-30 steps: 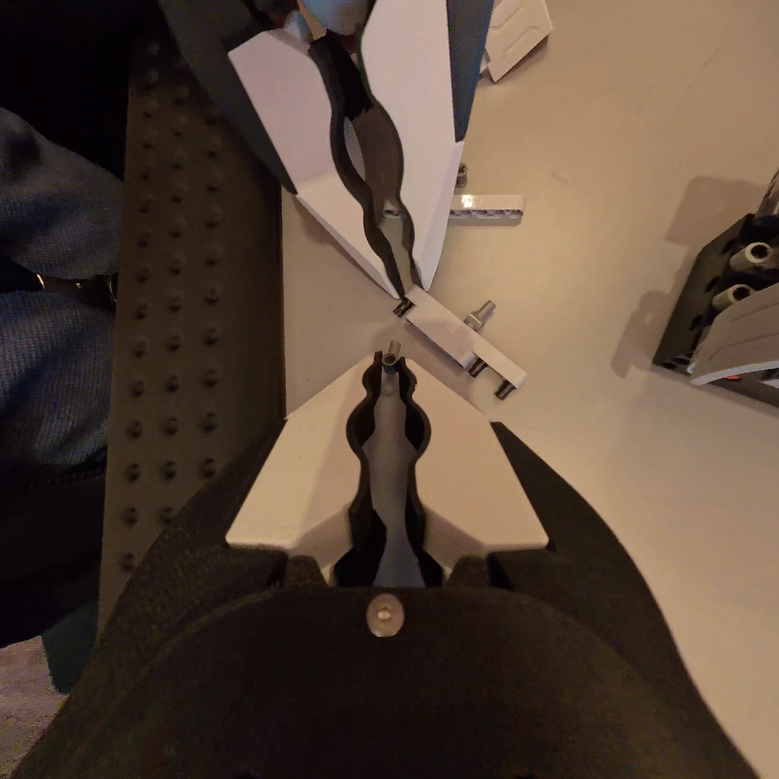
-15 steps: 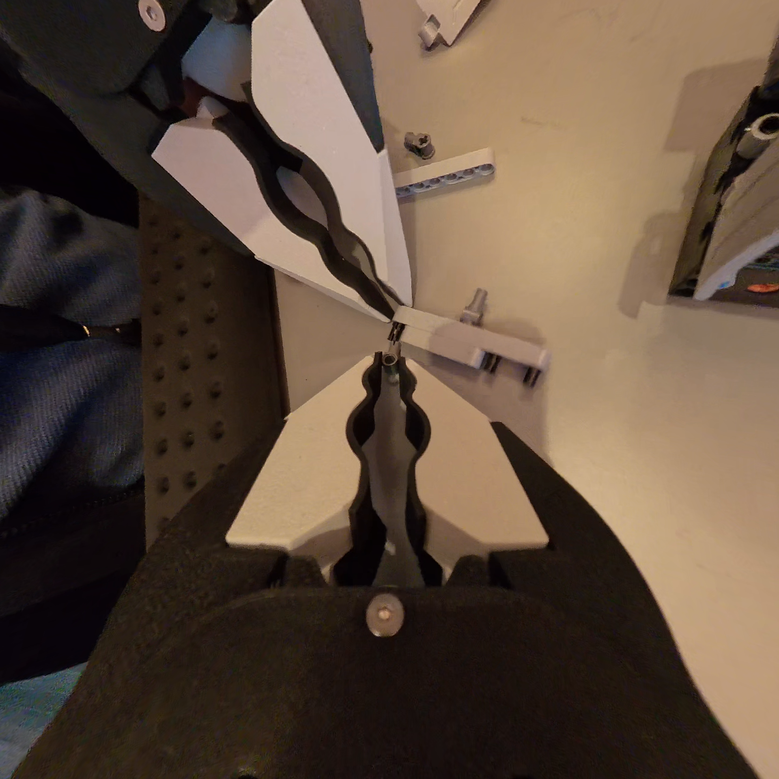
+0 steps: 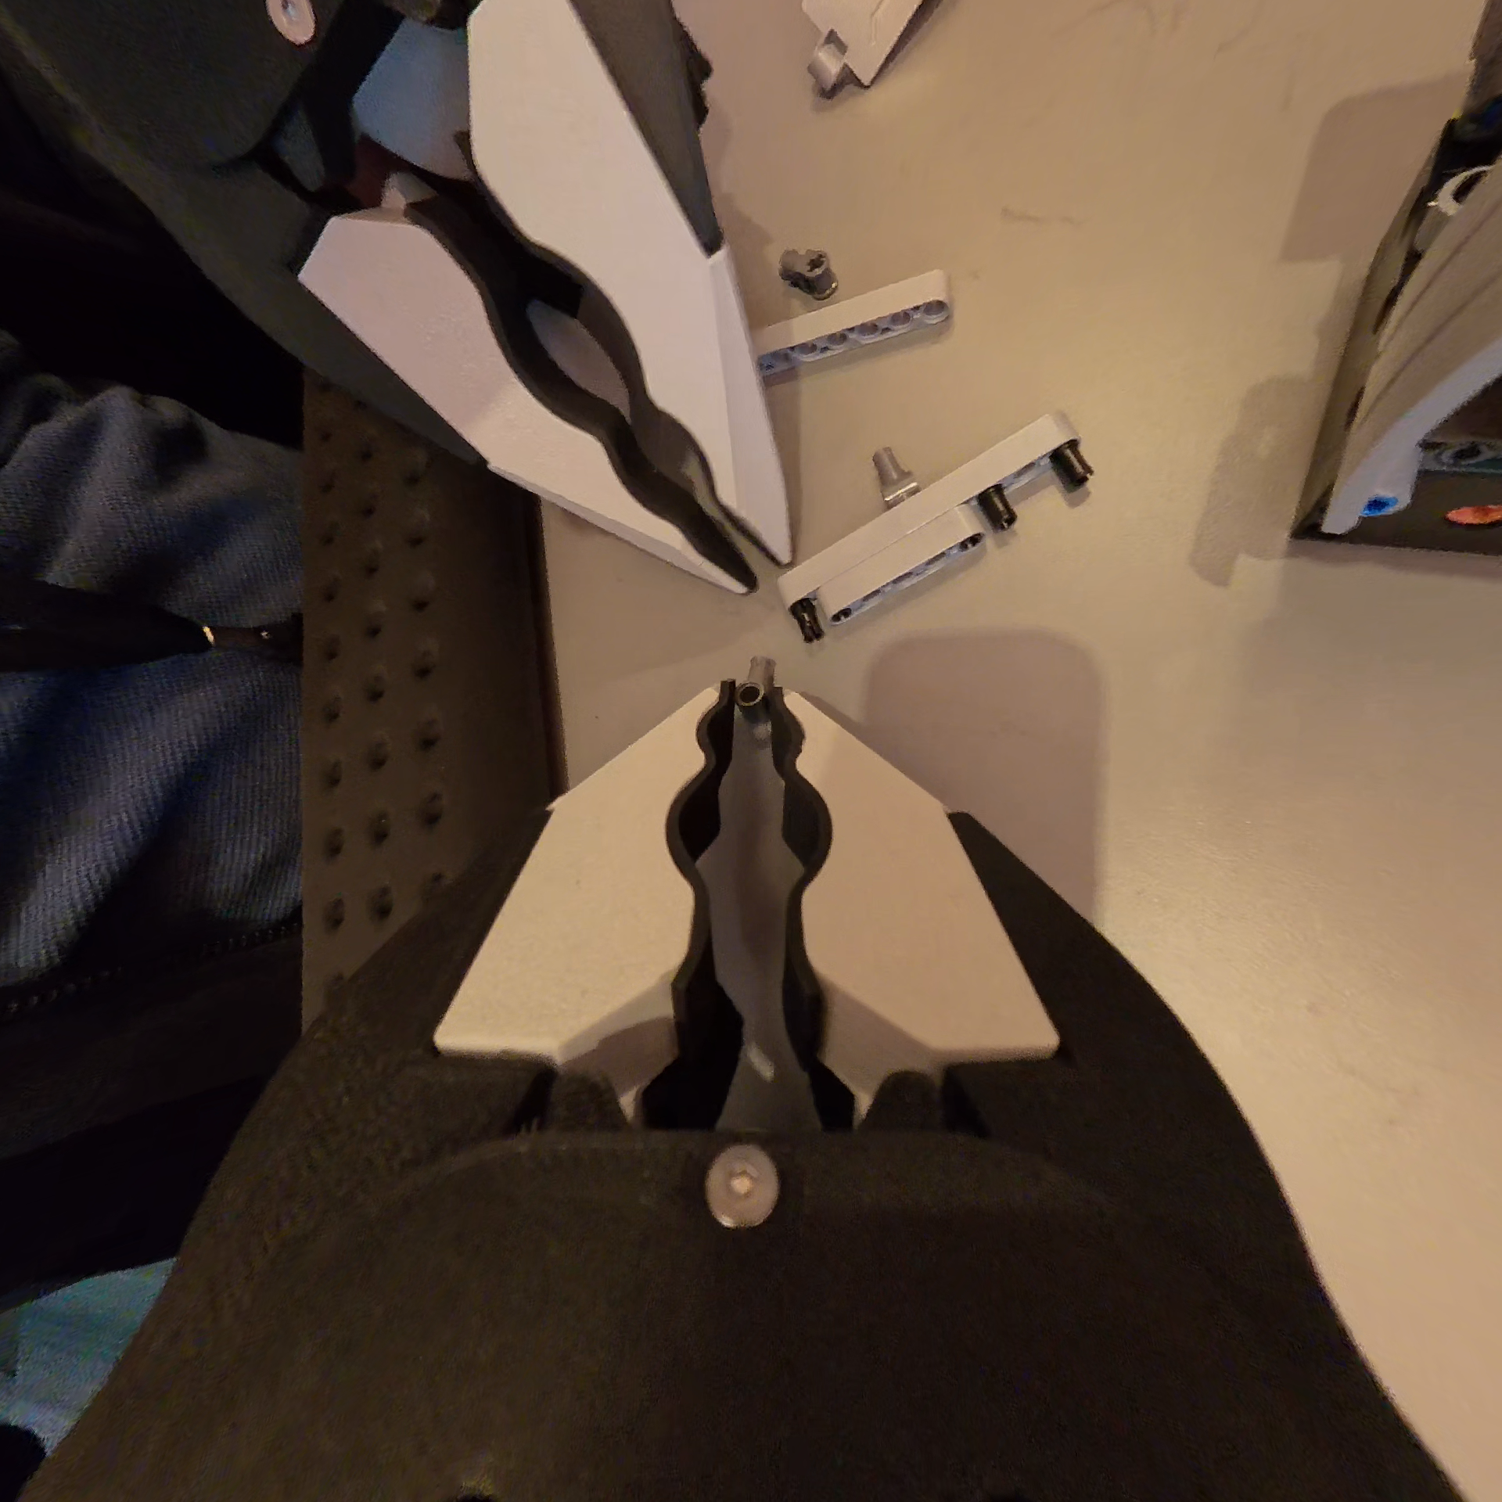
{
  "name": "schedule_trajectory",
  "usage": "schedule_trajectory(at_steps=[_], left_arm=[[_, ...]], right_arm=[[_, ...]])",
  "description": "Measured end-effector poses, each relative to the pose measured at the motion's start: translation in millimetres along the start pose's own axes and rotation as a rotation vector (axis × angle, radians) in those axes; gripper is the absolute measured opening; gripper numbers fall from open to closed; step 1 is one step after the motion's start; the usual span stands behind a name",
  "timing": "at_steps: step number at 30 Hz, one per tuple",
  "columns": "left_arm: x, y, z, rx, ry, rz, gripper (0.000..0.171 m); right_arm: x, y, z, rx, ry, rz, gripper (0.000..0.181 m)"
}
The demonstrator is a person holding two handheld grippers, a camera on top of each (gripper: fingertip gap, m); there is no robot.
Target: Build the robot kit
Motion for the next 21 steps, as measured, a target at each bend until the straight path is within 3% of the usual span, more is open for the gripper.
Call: schedule_trajectory(at_steps=[7, 21], left_arm=[[7.0, -6.1, -1.9, -0.029, -0.006, -0.028, 0.016], [6.3, -5.5, 0.3, -0.024, 0.018, -0.023, 0.016]], right_arm=[[3.4, 2.0, 0.7, 0.015, -0.04, -0.003, 0.006], [4.6, -15.0, 2.5, -0.013, -0.156, 0.037, 0.014]])
Point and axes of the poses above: each gripper's, where its closed fingertips meet, y out along the fingers, z out of its underside, x = y × z across the jaws, the point moved 7 cm from there along -y, back along the fingers, and after that the axes turned 7 degrees about -x, right-handed, at the moved point
